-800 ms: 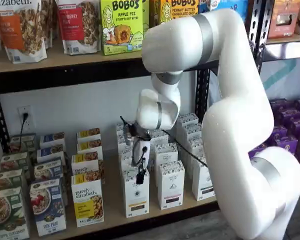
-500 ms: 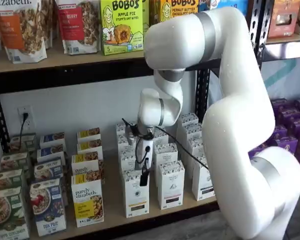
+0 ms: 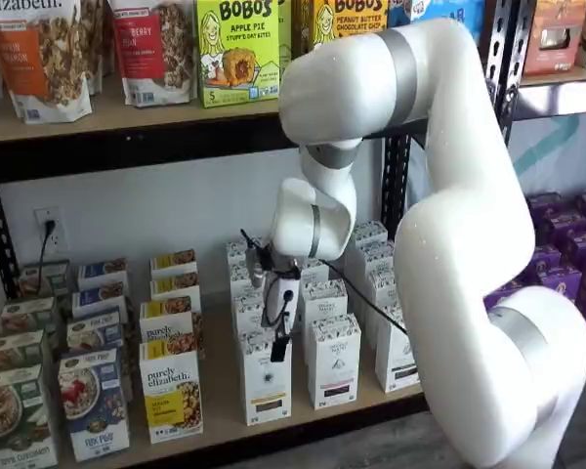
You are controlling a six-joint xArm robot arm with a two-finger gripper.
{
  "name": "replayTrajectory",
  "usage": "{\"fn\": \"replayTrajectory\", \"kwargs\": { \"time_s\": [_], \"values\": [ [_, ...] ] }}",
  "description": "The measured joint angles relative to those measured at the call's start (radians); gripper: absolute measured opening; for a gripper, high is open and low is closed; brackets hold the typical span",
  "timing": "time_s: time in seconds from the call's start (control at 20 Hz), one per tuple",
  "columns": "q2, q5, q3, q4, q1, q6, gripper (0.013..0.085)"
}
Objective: Pick up the white box with a yellow strip in the middle, on the bottom shelf, the fourth box from the left
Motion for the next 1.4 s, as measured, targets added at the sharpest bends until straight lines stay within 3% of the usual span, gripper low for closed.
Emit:
{"fn": "replayTrajectory", "kwargs": {
  "time_s": [0.55,0.95,1.4],
  "values": [
    [0.138,0.03,-0.186,-0.072,-0.013,0.06,0.085],
    [0.23,0.033,-0.294,-0.056,-0.027,0.035,0.085],
    [0.317,0.08,-0.418,-0.139,-0.039,0.103,0.085]
  ]
}}
